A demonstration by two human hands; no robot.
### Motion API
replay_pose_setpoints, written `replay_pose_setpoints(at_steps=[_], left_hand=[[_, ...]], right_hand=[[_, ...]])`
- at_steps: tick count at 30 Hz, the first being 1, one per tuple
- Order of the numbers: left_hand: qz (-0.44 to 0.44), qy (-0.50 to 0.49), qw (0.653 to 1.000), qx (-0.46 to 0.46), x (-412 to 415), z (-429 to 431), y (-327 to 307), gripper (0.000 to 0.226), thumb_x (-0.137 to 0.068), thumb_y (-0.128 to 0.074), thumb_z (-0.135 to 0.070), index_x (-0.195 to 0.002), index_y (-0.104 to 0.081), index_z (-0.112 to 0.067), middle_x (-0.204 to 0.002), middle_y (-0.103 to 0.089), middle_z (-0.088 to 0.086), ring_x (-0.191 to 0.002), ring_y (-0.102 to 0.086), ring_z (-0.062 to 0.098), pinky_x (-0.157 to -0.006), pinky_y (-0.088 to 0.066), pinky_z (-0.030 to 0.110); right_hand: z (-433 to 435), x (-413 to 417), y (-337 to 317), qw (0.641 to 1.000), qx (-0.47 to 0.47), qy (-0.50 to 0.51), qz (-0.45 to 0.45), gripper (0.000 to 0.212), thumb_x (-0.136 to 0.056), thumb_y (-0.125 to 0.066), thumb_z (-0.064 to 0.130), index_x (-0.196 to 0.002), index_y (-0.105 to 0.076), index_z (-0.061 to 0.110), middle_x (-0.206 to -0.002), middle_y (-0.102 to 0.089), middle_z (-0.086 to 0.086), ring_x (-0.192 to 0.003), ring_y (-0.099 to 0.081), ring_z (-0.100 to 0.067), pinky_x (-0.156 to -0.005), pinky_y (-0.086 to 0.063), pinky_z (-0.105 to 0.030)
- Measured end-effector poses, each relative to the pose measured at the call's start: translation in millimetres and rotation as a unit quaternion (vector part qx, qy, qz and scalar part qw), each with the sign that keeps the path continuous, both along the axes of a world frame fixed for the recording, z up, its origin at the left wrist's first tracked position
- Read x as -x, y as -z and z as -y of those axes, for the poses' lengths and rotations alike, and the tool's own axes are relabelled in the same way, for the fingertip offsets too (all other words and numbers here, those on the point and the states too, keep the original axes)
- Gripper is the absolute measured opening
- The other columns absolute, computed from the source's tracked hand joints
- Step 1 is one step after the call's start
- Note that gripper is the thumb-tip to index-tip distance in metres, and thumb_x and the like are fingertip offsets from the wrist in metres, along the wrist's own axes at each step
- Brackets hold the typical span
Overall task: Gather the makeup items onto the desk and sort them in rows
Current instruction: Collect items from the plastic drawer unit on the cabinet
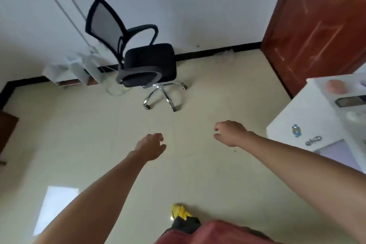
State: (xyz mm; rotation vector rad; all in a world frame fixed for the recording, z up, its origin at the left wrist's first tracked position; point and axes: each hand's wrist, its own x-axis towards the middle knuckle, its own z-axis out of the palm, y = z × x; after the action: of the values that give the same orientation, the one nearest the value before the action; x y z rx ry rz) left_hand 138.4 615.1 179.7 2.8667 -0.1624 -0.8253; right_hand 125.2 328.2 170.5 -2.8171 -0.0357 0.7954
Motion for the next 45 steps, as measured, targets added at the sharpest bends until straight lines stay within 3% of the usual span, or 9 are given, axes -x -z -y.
replay_pose_setpoints(at_steps=[9,18,25,34,39,45], left_hand=[[0.037,-0.253,0.967,-0.025,8,-292,-36,0.039,-0.095,-0.054,-0.037,-0.128,-0.055,-0.017,-0.113,-0.064,0.01,-0.108,-0.058,0.026,-0.086,-0.047,0.034],[0.055,-0.409,0.911,-0.014,-16,-456,-22,0.037,-0.095,-0.054,-0.036,-0.126,-0.055,-0.016,-0.113,-0.063,0.011,-0.106,-0.059,0.027,-0.077,-0.043,0.029],[0.074,-0.524,0.848,-0.008,-85,-592,-23,0.036,-0.093,-0.056,-0.038,-0.123,-0.057,-0.018,-0.11,-0.065,0.006,-0.106,-0.058,0.023,-0.081,-0.046,0.031],[0.074,-0.647,0.758,0.042,-142,-732,-10,0.032,-0.091,-0.06,-0.031,-0.118,-0.06,-0.013,-0.097,-0.068,0.008,-0.092,-0.062,0.024,-0.078,-0.05,0.032],[0.082,-0.658,0.748,0.019,-177,-845,-3,0.032,-0.092,-0.058,-0.033,-0.118,-0.06,-0.015,-0.101,-0.068,0.007,-0.097,-0.061,0.024,-0.075,-0.047,0.029],[0.087,-0.652,0.753,0.022,-242,-1003,-12,0.025,-0.089,-0.057,-0.034,-0.107,-0.061,-0.018,-0.103,-0.066,0.006,-0.092,-0.063,0.026,-0.074,-0.052,0.031]], right_hand=[[-306,-118,-25,0.97,-0.005,-0.243,0.017,0.043,-0.096,-0.045,0.034,-0.136,-0.05,0.021,-0.133,-0.057,-0.005,-0.119,-0.054,-0.027,-0.086,-0.043,-0.033],[-517,-221,-27,0.917,0.01,-0.396,0.037,0.045,-0.096,-0.045,0.038,-0.139,-0.047,0.024,-0.134,-0.057,-0.005,-0.12,-0.054,-0.027,-0.091,-0.044,-0.036],[-697,-335,-26,0.875,0.007,-0.482,0.038,0.046,-0.096,-0.044,0.036,-0.141,-0.046,0.025,-0.136,-0.056,-0.005,-0.122,-0.053,-0.027,-0.094,-0.043,-0.035],[-929,-438,-37,0.83,-0.003,-0.556,0.05,0.047,-0.093,-0.048,0.036,-0.14,-0.048,0.026,-0.136,-0.057,-0.007,-0.122,-0.054,-0.029,-0.095,-0.044,-0.035],[-1049,-476,-25,0.811,-0.016,-0.581,0.062,0.045,-0.094,-0.048,0.036,-0.138,-0.048,0.025,-0.132,-0.059,-0.007,-0.118,-0.056,-0.03,-0.088,-0.044,-0.035],[-1195,-543,-28,0.842,-0.034,-0.536,0.052,0.043,-0.092,-0.05,0.037,-0.133,-0.052,0.026,-0.128,-0.061,-0.006,-0.115,-0.057,-0.03,-0.091,-0.048,-0.036]])
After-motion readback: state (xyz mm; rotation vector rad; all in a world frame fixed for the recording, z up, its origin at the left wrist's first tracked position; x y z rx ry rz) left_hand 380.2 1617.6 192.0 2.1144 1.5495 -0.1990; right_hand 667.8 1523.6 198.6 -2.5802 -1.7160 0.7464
